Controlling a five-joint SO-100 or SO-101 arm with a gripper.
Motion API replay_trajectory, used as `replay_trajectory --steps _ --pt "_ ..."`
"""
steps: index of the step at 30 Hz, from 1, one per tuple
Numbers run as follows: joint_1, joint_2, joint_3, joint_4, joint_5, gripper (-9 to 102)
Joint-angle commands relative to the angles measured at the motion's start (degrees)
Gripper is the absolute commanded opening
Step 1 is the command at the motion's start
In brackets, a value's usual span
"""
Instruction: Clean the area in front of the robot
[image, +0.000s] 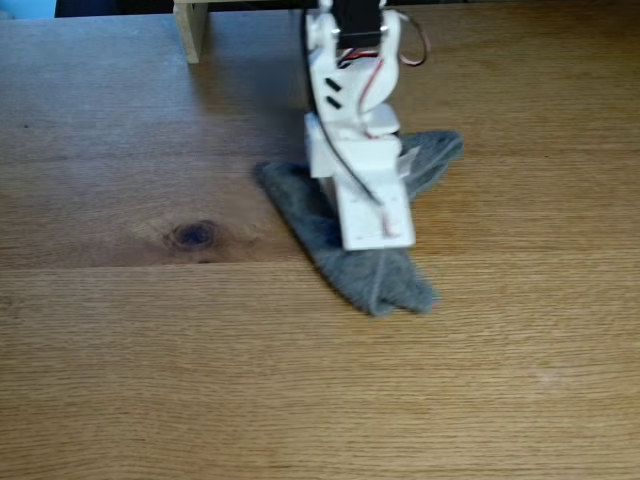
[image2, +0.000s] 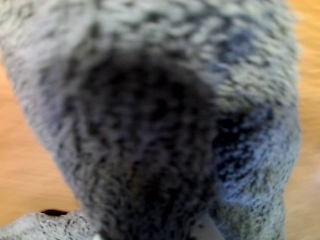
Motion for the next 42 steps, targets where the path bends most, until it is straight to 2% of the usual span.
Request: replay_trajectory --steps 1,5,8,14,17,19,24,28,32,35,37,42 --pt "-12.48 5.01 -0.35 -0.44 -0.44 0" --pt "-17.40 3.87 -0.44 -4.75 -0.44 0" --pt "-17.58 0.88 -0.44 -10.72 -0.53 0" --pt "-9.58 -9.49 -1.05 -30.15 -5.62 0" --pt "-4.04 -13.71 -1.14 -36.74 -8.70 0" --pt "-0.09 -15.56 -1.23 -38.06 -11.07 0" --pt "10.72 -12.66 -0.53 -30.94 -10.55 0" --pt "17.93 -6.94 -0.44 -19.78 -7.03 0" --pt "20.48 -0.97 -0.35 -7.29 -4.13 0" --pt "17.14 3.16 -0.35 1.76 -0.79 0" --pt "12.74 4.75 -0.35 4.92 0.70 0" --pt "-1.32 7.12 -0.35 5.54 2.55 0"
